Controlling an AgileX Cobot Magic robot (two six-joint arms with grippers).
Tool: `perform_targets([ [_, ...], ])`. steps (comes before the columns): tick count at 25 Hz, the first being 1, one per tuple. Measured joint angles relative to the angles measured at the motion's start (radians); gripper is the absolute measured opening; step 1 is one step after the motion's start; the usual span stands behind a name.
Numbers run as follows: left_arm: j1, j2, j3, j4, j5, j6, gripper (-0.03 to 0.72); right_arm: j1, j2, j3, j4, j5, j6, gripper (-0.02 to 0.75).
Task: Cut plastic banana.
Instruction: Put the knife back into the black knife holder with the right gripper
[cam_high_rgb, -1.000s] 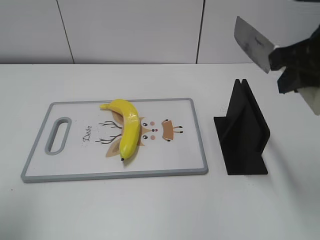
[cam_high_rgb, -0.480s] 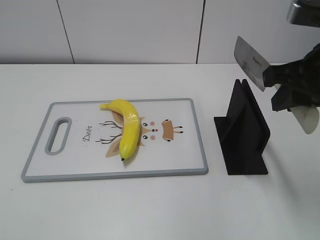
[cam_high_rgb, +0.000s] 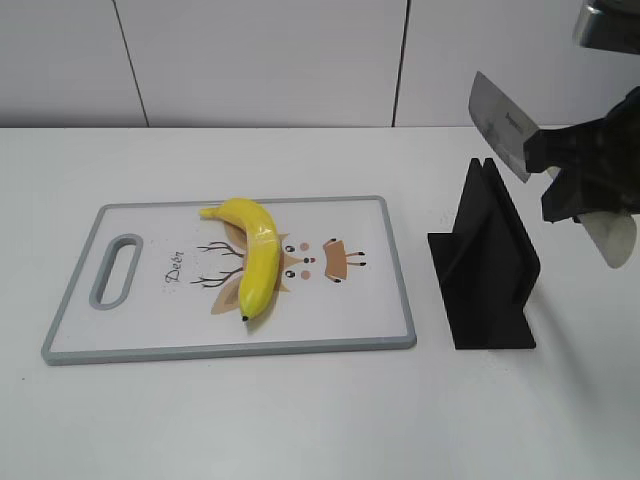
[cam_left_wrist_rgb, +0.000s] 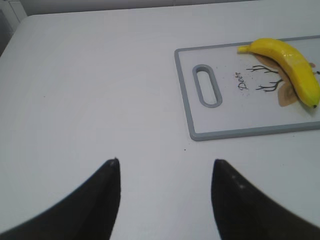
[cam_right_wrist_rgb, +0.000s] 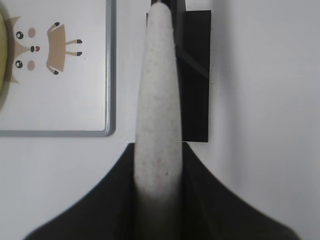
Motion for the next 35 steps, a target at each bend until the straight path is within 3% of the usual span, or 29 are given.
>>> perform_targets([
  [21, 0.001, 0.0, 0.002, 0.001, -0.008, -0.003, 0.543, 0.0, 0.13, 0.0, 0.063, 0.061, -0.001, 0.172],
  [23, 0.001, 0.0, 0.002, 0.001, -0.008, -0.003, 0.543, 0.0, 0.13, 0.0, 0.071, 0.067, -0.002, 0.23],
  [29, 0.001, 0.0, 0.002, 0.001, -0.008, -0.003, 0.543, 0.0, 0.13, 0.0, 0.085, 0.076, -0.033, 0.599],
  [31, 0.001, 0.0, 0.002, 0.001, -0.01, -0.003, 0.543, 0.0, 0.121, 0.0, 0.094, 0.1, -0.065, 0.646],
  [35, 0.001, 0.0, 0.002, 0.001, -0.01, -0.003, 0.543, 0.0, 0.034, 0.0, 0.101, 0.179, -0.144, 0.659],
])
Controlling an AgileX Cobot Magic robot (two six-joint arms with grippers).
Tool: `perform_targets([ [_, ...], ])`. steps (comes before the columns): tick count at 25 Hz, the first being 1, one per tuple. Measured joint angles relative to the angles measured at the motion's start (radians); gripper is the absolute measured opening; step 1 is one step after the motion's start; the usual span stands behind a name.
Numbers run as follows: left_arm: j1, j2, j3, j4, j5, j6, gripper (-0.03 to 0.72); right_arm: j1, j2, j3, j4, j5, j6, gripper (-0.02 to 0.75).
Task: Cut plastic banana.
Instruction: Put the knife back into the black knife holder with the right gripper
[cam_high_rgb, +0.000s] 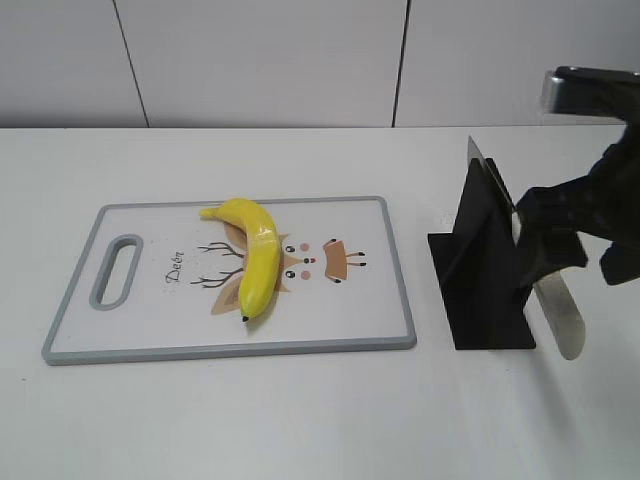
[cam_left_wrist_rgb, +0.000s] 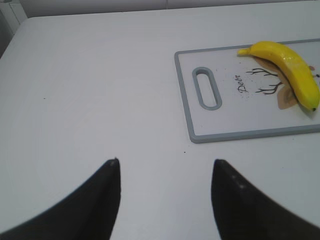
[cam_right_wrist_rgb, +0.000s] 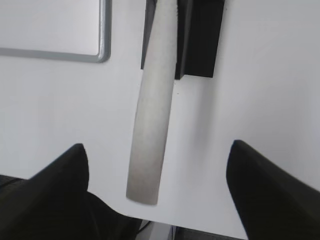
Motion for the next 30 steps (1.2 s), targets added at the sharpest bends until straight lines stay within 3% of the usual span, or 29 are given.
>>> perform_targets([
  [6, 0.0, 0.0, 0.0, 0.0, -0.001, 0.0, 0.541, 0.0, -0.302, 0.033, 0.001, 0.065, -0.139, 0.651],
  [11, 0.0, 0.0, 0.0, 0.0, -0.001, 0.0, 0.532, 0.0, -0.589, 0.167, -0.015, 0.062, -0.245, 0.627],
  [20, 0.0, 0.0, 0.0, 0.0, -0.001, 0.0, 0.523, 0.0, -1.093, 0.353, -0.034, 0.119, -0.275, 0.58],
  [30, 0.0, 0.0, 0.0, 0.0, -0.001, 0.0, 0.512, 0.0, -1.36, 0.392, -0.03, 0.18, -0.276, 0.58],
])
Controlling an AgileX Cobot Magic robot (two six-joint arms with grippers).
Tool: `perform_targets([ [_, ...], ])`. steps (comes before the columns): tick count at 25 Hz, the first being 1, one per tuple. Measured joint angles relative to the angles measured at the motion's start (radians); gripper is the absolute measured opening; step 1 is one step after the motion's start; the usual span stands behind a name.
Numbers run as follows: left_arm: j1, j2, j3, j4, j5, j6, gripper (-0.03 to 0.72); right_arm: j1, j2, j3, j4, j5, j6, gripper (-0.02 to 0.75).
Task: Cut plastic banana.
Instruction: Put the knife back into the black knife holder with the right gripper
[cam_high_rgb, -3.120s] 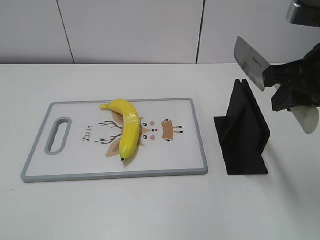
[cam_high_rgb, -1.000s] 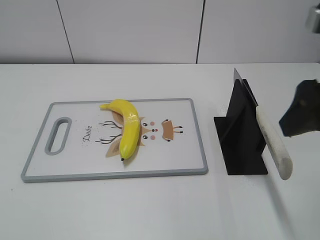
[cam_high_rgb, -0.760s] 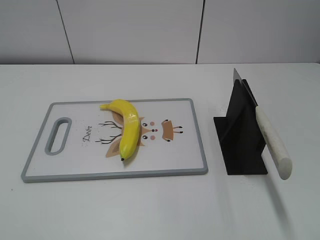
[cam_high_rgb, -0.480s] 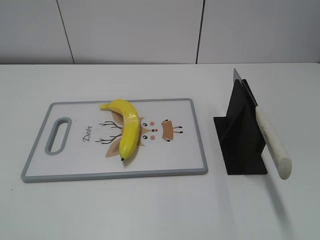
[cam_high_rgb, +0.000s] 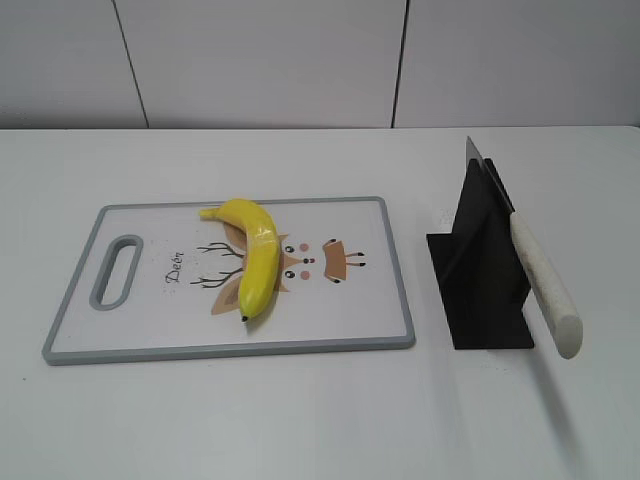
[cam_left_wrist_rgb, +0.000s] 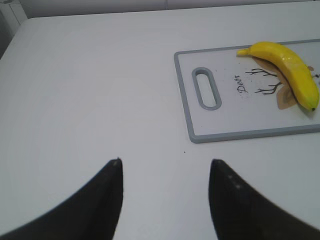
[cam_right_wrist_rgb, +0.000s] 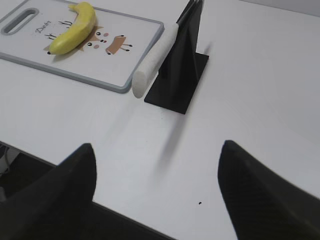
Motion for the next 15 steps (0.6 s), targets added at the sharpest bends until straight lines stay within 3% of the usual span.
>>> perform_targets([
  [7, 0.0, 0.0, 0.0, 0.0, 0.0, 0.0, 0.5, -0.027, -0.001, 0.0, 0.015, 0.0, -0.001, 0.58],
  [15, 0.0, 0.0, 0.0, 0.0, 0.0, 0.0, 0.498, -0.273, -0.001, 0.0, 0.016, 0.0, -0.001, 0.578],
])
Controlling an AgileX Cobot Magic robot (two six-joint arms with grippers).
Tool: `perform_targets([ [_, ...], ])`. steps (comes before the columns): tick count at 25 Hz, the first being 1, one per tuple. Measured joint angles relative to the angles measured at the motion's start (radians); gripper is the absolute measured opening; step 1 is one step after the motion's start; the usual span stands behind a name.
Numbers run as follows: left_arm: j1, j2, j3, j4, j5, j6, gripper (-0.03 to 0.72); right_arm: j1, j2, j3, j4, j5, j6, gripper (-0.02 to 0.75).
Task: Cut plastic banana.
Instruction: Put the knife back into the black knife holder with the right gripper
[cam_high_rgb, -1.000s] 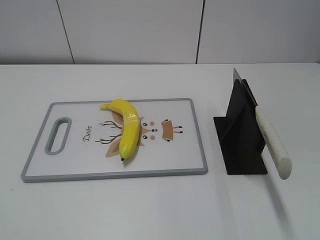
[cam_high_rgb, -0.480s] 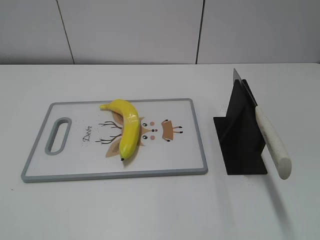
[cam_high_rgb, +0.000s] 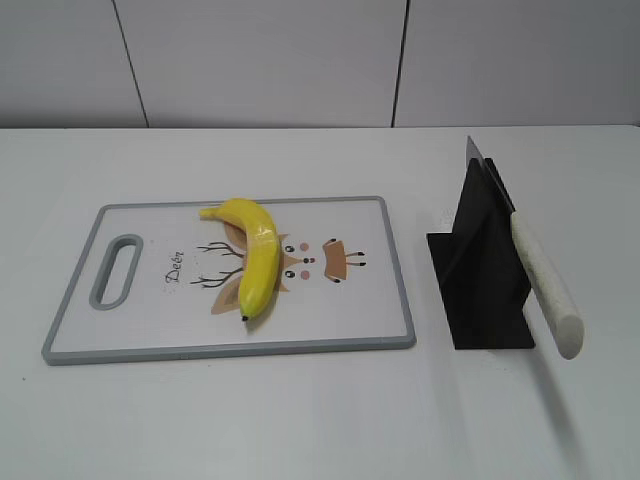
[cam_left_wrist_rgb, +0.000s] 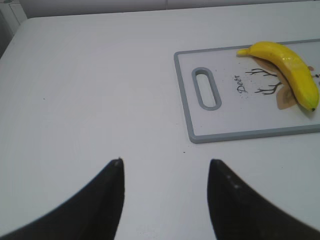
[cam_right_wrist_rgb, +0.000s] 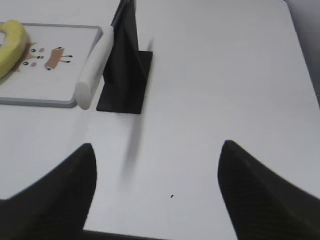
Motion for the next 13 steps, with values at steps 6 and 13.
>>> perform_targets([
  [6, 0.0, 0.0, 0.0, 0.0, 0.0, 0.0, 0.498, -0.078, 0.0, 0.0, 0.0, 0.001, -0.001, 0.578],
  [13, 0.0, 0.0, 0.0, 0.0, 0.0, 0.0, 0.498, -0.079, 0.0, 0.0, 0.0, 0.001, -0.001, 0.578],
])
